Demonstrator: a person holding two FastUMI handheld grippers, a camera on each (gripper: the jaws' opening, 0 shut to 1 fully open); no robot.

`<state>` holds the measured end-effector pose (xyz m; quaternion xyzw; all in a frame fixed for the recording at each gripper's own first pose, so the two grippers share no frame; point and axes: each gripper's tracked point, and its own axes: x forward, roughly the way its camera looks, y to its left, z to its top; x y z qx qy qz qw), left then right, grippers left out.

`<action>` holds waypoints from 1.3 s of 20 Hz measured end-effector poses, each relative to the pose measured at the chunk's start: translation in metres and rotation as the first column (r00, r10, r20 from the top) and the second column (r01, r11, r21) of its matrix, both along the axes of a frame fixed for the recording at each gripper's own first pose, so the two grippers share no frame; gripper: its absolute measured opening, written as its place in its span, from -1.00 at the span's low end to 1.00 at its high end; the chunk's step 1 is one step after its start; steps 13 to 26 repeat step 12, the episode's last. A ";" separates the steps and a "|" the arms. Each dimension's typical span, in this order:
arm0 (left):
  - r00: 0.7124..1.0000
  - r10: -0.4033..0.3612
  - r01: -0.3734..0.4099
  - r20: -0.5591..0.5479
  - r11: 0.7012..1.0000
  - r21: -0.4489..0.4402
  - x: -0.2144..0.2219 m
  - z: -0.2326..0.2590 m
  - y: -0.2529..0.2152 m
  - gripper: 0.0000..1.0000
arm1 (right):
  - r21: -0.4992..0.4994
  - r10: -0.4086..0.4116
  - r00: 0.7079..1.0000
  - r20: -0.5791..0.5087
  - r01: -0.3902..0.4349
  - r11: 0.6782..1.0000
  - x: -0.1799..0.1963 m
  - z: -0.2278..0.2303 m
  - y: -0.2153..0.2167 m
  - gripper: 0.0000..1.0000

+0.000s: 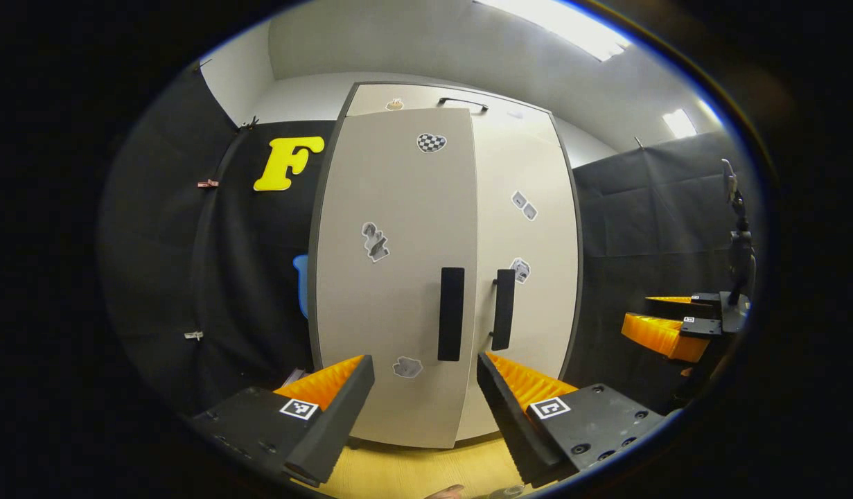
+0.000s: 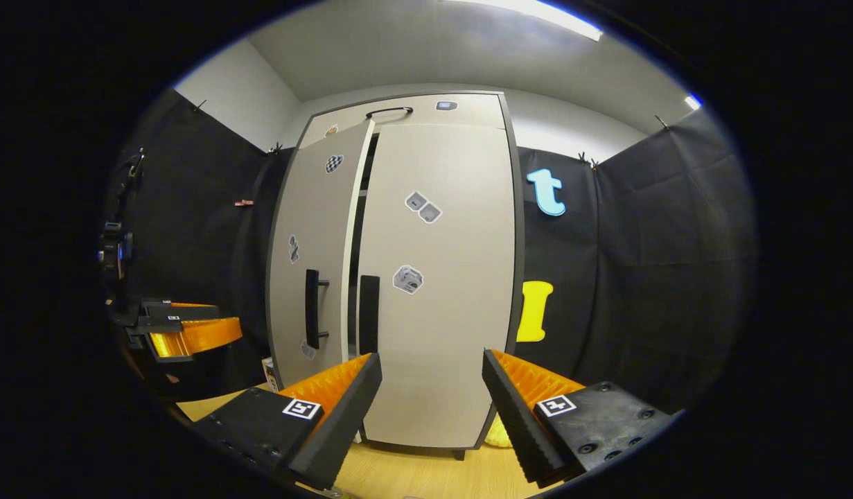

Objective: Grasp the bottle in the cabinet with the left hand and place it on the coaster, then close the right door with the right hand and the left door with the left hand.

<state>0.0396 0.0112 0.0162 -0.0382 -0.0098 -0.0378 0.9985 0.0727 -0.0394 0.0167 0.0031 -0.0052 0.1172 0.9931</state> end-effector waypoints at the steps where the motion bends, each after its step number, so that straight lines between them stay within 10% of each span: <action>1: 1.000 0.002 -0.002 -0.002 1.000 0.004 0.000 -0.001 0.000 0.89 | -0.003 0.001 1.000 -0.001 -0.001 1.000 0.000 -0.001 0.000 0.94; 26: 0.999 0.042 -0.042 -0.004 0.999 -0.014 -0.001 -0.002 0.001 0.89 | -0.035 0.035 0.999 -0.005 -0.035 0.999 -0.001 -0.002 0.006 0.94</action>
